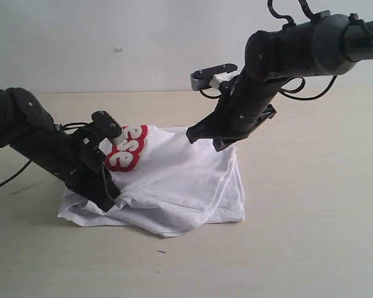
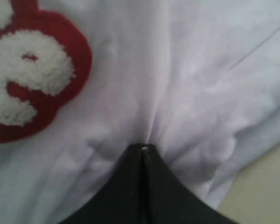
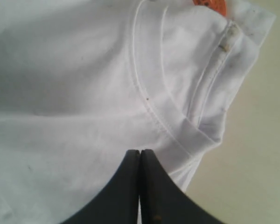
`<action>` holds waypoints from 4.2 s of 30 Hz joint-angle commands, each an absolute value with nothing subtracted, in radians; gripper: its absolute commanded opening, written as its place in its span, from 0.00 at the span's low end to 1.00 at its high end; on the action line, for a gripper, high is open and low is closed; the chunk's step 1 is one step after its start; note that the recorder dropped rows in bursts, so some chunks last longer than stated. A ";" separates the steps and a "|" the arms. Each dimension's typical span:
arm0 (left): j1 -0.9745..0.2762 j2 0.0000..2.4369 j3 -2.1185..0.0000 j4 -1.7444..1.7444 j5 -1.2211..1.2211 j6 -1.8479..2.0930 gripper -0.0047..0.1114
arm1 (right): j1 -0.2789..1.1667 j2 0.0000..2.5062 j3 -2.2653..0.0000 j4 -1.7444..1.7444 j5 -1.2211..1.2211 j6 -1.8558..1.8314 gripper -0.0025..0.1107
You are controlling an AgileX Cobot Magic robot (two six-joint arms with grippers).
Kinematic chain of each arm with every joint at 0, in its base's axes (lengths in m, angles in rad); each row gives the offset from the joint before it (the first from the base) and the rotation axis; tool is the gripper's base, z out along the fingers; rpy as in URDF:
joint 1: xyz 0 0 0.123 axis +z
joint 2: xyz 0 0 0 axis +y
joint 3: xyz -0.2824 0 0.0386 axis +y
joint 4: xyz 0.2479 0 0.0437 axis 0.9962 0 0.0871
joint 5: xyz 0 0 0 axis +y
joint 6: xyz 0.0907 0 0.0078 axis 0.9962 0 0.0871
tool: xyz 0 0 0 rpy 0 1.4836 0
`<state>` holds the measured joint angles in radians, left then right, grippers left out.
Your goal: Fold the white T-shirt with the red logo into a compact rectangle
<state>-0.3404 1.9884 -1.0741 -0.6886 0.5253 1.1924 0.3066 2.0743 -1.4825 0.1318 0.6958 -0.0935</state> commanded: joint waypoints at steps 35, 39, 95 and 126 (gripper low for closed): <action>-0.302 1.087 -1.083 -1.093 0.511 1.076 0.04 | 0.302 0.925 -0.784 0.123 0.195 -0.101 0.02; -0.302 0.983 -1.044 -1.113 0.476 1.080 0.04 | 0.302 0.754 -0.708 0.146 0.166 -0.092 0.02; -0.302 0.000 -0.584 -1.374 0.132 1.345 0.04 | 0.302 0.000 -0.496 0.151 0.111 -0.084 0.02; -0.302 0.000 -0.584 -1.369 0.124 1.361 0.04 | 0.302 0.000 -0.496 0.151 0.111 -0.082 0.02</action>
